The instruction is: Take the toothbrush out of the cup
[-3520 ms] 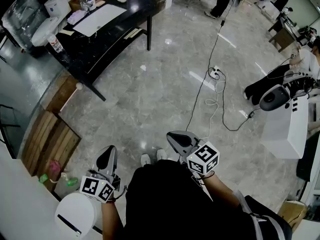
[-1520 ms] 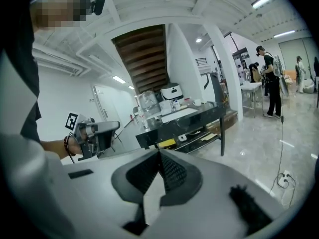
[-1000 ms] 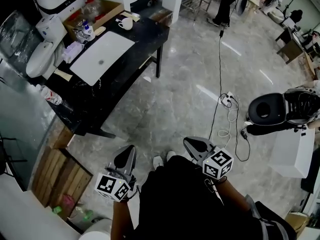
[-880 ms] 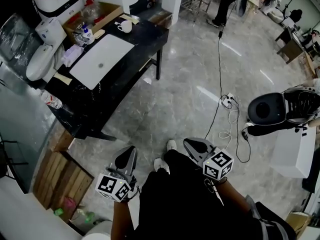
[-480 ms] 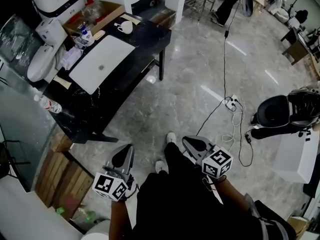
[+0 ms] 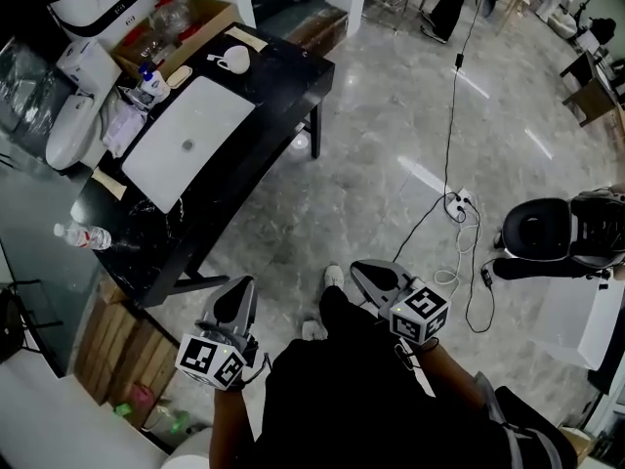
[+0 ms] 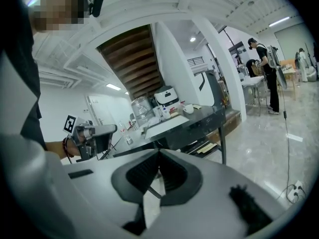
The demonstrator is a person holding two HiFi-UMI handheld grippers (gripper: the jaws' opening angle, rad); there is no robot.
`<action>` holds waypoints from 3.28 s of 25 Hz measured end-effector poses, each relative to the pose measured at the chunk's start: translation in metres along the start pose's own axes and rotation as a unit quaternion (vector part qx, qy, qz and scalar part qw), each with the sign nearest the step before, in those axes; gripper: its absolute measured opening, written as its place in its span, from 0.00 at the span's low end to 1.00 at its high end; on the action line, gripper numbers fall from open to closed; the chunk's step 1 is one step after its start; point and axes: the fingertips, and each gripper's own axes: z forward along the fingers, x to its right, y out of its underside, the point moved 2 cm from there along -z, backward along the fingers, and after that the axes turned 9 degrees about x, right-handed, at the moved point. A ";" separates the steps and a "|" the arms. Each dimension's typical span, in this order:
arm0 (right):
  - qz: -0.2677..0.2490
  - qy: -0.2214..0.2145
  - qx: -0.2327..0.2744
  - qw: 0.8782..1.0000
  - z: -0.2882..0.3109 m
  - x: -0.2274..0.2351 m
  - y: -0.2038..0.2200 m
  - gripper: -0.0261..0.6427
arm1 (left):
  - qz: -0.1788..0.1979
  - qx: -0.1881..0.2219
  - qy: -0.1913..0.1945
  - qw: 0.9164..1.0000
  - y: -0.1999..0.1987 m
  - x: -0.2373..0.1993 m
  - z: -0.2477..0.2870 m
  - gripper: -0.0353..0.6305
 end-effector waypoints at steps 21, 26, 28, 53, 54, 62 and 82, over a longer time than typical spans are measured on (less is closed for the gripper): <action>0.009 -0.045 0.002 0.999 0.066 0.142 -0.069 0.06 | 0.028 0.003 -0.066 0.997 -0.040 -0.040 0.133 0.07; 0.012 -0.049 0.000 0.999 0.073 0.150 -0.069 0.06 | 0.027 0.008 -0.072 0.997 -0.041 -0.047 0.143 0.07; 0.011 -0.053 -0.002 0.999 0.079 0.148 -0.069 0.06 | 0.028 0.008 -0.070 0.997 -0.041 -0.050 0.147 0.07; -0.024 -0.093 -0.039 0.995 0.235 0.185 -0.137 0.06 | -0.004 0.033 -0.069 0.997 -0.074 -0.176 0.233 0.07; -0.025 -0.095 -0.040 0.994 0.243 0.185 -0.140 0.06 | -0.005 0.034 -0.069 0.997 -0.077 -0.183 0.235 0.07; -0.022 -0.106 -0.027 0.994 0.294 0.180 -0.167 0.06 | -0.020 0.057 -0.067 0.996 -0.097 -0.229 0.252 0.07; -0.049 -0.188 -0.052 0.979 0.386 0.231 -0.213 0.06 | -0.006 0.081 -0.153 0.985 -0.133 -0.281 0.303 0.07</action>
